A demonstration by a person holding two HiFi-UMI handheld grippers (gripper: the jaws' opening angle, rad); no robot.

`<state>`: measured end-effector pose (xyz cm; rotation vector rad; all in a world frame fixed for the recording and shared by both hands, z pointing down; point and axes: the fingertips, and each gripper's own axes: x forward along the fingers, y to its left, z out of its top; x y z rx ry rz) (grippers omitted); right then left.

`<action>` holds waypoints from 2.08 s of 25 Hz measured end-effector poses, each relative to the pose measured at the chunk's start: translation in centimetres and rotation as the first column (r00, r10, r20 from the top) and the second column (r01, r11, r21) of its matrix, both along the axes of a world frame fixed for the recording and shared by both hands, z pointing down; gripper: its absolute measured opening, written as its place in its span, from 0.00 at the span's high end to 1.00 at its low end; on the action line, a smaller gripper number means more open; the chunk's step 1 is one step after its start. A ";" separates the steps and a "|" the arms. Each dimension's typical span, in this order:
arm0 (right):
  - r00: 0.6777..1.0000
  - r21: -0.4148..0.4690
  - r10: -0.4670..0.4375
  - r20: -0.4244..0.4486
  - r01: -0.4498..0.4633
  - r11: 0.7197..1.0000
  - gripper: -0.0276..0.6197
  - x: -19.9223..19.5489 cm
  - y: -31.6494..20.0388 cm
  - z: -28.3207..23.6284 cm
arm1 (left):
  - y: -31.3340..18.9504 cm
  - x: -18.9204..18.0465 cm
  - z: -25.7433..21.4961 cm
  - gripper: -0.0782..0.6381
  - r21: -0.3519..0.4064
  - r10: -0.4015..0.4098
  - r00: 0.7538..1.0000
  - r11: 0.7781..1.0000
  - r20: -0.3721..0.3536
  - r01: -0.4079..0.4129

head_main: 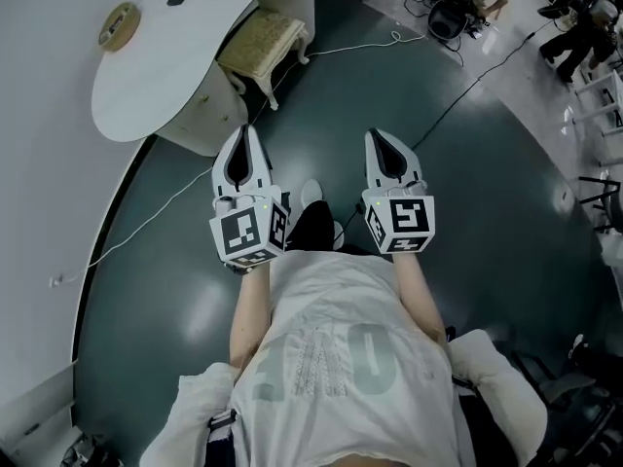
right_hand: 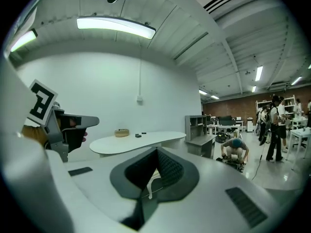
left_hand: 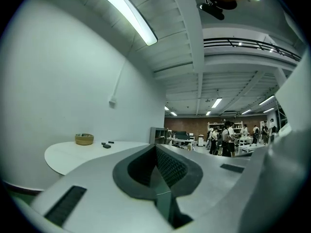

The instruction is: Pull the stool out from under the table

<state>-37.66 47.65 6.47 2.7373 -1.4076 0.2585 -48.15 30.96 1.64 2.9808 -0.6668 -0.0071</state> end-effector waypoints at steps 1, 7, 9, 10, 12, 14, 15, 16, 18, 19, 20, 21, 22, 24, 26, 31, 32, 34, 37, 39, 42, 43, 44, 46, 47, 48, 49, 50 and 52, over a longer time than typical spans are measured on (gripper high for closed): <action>1.000 -0.003 -0.001 -0.001 0.001 1.000 0.91 0.1 0.0 0.2 | -0.3 0.1 0.2 0.85 -0.002 -0.004 1.000 1.000 -0.001 0.004; 1.000 -0.032 -0.018 -0.005 0.018 0.999 0.91 2.1 -0.9 1.7 | -2.2 2.8 1.4 0.85 0.000 -0.010 1.000 1.000 -0.007 0.010; 1.000 -0.042 -0.030 -0.007 0.030 0.999 0.91 3.2 -1.5 2.0 | -3.0 4.3 1.8 0.85 -0.004 -0.014 1.000 1.000 -0.009 0.014; 0.999 -0.047 -0.036 -0.008 0.036 0.998 0.91 3.9 -1.8 2.2 | -3.5 5.1 1.9 0.85 -0.006 -0.014 1.000 1.000 -0.009 0.014; 0.999 -0.058 -0.045 -0.010 0.044 0.997 0.91 5.4 -2.5 2.5 | -4.3 7.0 2.4 0.85 -0.013 -0.012 1.000 1.000 -0.011 0.012; 0.998 -0.067 -0.055 -0.014 0.053 0.996 0.91 7.3 -3.5 2.7 | -5.3 9.3 2.9 0.85 -0.019 -0.007 1.000 1.000 -0.015 0.006; 0.998 -0.072 -0.060 -0.016 0.058 0.996 0.91 8.4 -4.1 2.7 | -5.8 10.5 3.0 0.85 -0.020 -0.003 1.000 1.000 -0.016 0.003; 0.998 -0.076 -0.065 -0.017 0.063 0.995 0.91 9.5 -4.6 2.7 | -6.3 11.8 3.0 0.85 -0.022 -0.001 1.000 1.000 -0.018 0.000; 0.997 -0.081 -0.073 -0.016 0.072 0.994 0.91 12.0 -5.8 2.5 | -7.3 14.4 2.9 0.85 -0.024 0.002 1.000 1.000 -0.017 -0.002; 0.997 -0.082 -0.077 -0.014 0.075 0.994 0.91 13.3 -6.5 2.3 | -7.8 15.7 2.8 0.85 -0.025 0.002 1.000 1.000 -0.017 -0.003; 0.997 -0.082 -0.080 -0.014 0.078 0.994 0.91 14.5 -7.2 2.2 | -8.4 17.0 2.7 0.85 -0.022 0.003 1.000 1.000 -0.018 -0.003; 0.996 -0.082 -0.085 -0.015 0.083 0.993 0.91 15.9 -8.1 2.1 | -9.0 18.3 2.6 0.85 -0.017 0.005 1.000 1.000 -0.021 -0.005; 0.995 -0.085 -0.093 -0.017 0.092 0.992 0.91 17.2 -9.1 2.1 | -9.7 19.6 2.6 0.85 -0.011 0.006 1.000 1.000 -0.023 -0.007; 0.992 -0.112 -0.125 -0.026 0.121 0.986 0.91 20.0 -11.6 2.3 | -11.7 22.6 3.0 0.85 -0.011 0.000 1.000 1.000 -0.019 0.000; 0.986 -0.147 -0.162 -0.032 0.156 0.977 0.91 22.8 -14.4 2.1 | -14.3 25.4 3.4 0.85 -0.028 -0.032 0.999 0.999 -0.006 0.031; 0.966 -0.175 -0.258 -0.012 0.252 0.952 0.91 29.4 -20.3 2.1 | -19.1 30.4 4.0 0.85 -0.055 -0.120 0.993 0.991 0.007 0.120; 0.963 -0.171 -0.268 -0.009 0.263 0.949 0.91 30.5 -21.4 2.1 | -19.9 31.5 3.8 0.85 -0.056 -0.127 0.992 0.990 0.001 0.127; 0.957 -0.154 -0.291 0.010 0.289 0.945 0.91 32.0 -23.6 2.2 | -21.4 33.1 3.3 0.85 -0.048 -0.139 0.990 0.989 -0.005 0.138; 0.936 -0.152 -0.348 0.045 0.351 0.924 0.91 32.4 -25.9 3.0 | -22.4 33.5 3.0 0.85 -0.037 -0.166 0.986 0.985 0.010 0.166; 0.920 -0.146 -0.388 0.049 0.391 0.909 0.91 32.9 -27.2 3.0 | -22.9 33.5 3.1 0.85 -0.045 -0.200 0.980 0.979 0.016 0.201; 0.891 -0.106 -0.451 0.046 0.453 0.885 0.91 34.2 -29.6 2.3 | -23.6 33.5 3.0 0.85 -0.051 -0.265 0.964 0.963 0.013 0.265; 0.877 -0.094 -0.479 0.039 0.480 0.872 0.91 34.6 -30.3 2.0 | -23.5 33.4 2.8 0.85 -0.047 -0.284 0.959 0.957 0.011 0.285; 0.862 -0.086 -0.506 0.025 0.506 0.858 0.91 34.9 -30.9 1.7 | -23.3 33.2 2.7 0.85 -0.042 -0.303 0.953 0.952 0.008 0.303; 0.838 -0.081 -0.545 -0.016 0.542 0.837 0.91 35.6 -31.9 1.0 | -23.2 33.0 2.2 0.85 -0.030 -0.345 0.939 0.938 -0.004 0.344; 0.830 -0.079 -0.557 -0.036 0.553 0.829 0.91 36.0 -32.3 0.7 | -23.4 32.7 1.9 0.85 -0.025 -0.371 0.929 0.929 -0.010 0.370; 0.819 -0.075 -0.571 -0.052 0.567 0.820 0.91 36.5 -32.8 0.3 | -23.5 32.5 1.7 0.85 -0.022 -0.403 0.915 0.915 -0.015 0.402; 0.804 -0.067 -0.590 -0.066 0.587 0.807 0.91 37.0 -33.4 0.0 | -23.7 32.2 1.6 0.85 -0.021 -0.440 0.898 0.898 -0.021 0.439; 0.784 -0.061 -0.615 -0.078 0.612 0.788 0.91 37.6 -34.0 -0.4 | -23.8 32.1 1.5 0.85 -0.023 -0.480 0.877 0.877 -0.026 0.480; 0.741 -0.060 -0.665 -0.092 0.663 0.746 0.91 39.0 -35.1 -1.0 | -23.6 32.5 1.3 0.85 -0.028 -0.552 0.833 0.834 -0.027 0.551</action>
